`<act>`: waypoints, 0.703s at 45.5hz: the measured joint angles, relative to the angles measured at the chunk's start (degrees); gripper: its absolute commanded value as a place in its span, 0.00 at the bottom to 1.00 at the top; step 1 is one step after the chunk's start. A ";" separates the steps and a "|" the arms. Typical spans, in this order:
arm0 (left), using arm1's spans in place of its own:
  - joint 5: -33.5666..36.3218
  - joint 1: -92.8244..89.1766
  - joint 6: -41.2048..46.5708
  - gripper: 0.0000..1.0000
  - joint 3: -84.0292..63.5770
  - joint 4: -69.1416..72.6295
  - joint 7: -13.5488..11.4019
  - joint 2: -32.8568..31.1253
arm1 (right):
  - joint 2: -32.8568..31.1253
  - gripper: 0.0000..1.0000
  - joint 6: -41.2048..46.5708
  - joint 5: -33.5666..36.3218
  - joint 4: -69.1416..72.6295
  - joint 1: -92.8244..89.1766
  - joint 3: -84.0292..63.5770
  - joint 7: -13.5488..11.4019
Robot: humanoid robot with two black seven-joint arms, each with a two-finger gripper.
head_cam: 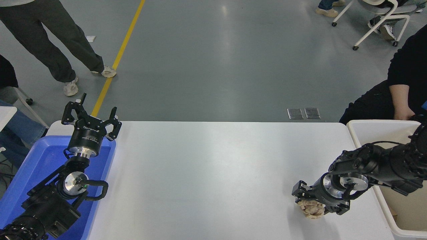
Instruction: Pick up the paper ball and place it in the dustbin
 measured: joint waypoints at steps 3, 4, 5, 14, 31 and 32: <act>0.00 0.00 0.00 0.98 0.00 0.00 0.00 0.00 | 0.00 0.31 -0.69 -0.08 0.02 -0.14 -0.16 0.00; 0.00 0.00 0.00 0.98 0.00 0.00 0.00 0.00 | 0.00 0.21 -0.84 -0.10 0.05 -0.16 -0.24 -0.01; 0.00 0.00 0.00 0.98 0.00 0.00 0.00 0.00 | 0.00 0.13 -0.93 -0.13 0.12 -0.16 -0.32 -0.02; 0.00 0.00 0.00 0.98 0.00 -0.02 0.00 0.00 | -0.31 0.00 -0.21 -0.10 1.35 1.07 -1.23 -1.42; 0.00 -0.05 -0.07 0.98 0.00 -0.02 0.00 0.00 | -3.15 0.00 4.50 0.28 4.35 8.72 -2.92 -2.72; 0.00 -0.05 -0.07 0.98 0.00 -0.02 0.00 0.00 | -3.32 0.00 4.77 0.29 4.65 9.42 -3.06 -2.75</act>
